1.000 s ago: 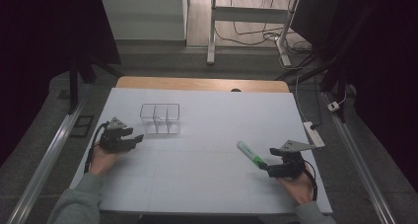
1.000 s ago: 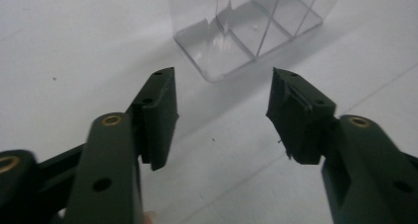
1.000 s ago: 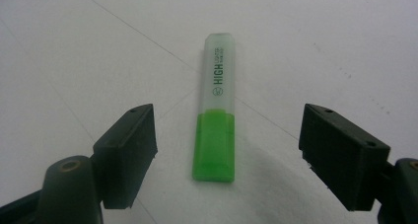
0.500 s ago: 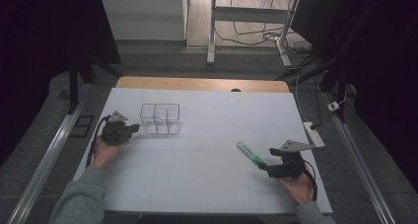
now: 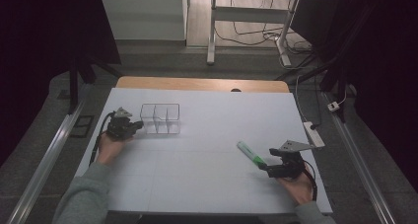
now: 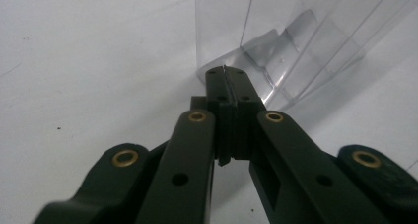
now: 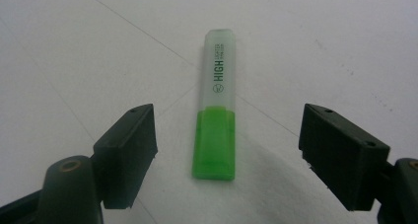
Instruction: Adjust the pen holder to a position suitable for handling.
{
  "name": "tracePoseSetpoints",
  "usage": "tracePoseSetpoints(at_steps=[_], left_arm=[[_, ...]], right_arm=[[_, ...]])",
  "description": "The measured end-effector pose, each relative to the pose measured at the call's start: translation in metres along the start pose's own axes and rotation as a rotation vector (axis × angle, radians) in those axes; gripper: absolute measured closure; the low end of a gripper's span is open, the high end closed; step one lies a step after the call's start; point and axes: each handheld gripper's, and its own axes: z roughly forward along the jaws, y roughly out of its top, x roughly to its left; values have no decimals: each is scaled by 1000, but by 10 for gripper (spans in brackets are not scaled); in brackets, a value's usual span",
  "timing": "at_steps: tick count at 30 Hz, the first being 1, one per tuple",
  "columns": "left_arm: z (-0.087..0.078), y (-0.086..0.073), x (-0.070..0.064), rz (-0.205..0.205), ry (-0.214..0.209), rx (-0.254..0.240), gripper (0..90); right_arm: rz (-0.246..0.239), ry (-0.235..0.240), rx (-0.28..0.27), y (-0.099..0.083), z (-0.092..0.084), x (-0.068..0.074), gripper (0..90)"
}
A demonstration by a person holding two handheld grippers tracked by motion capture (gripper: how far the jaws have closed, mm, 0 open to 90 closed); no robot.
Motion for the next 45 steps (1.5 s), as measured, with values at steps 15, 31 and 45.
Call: tracePoseSetpoints(at_steps=[15, 31, 45], left_arm=[[4, 2, 1, -15, 2, 6, 889], [15, 10, -12, 10, -33, 11, 888], [25, 19, -24, 35, -44, 14, 888]], right_arm=[[-2, -4, 2, 0, 0, 1, 221], [-2, -1, 4, 0, 1, 1, 222], [-2, 0, 9, 0, 1, 1, 223]])
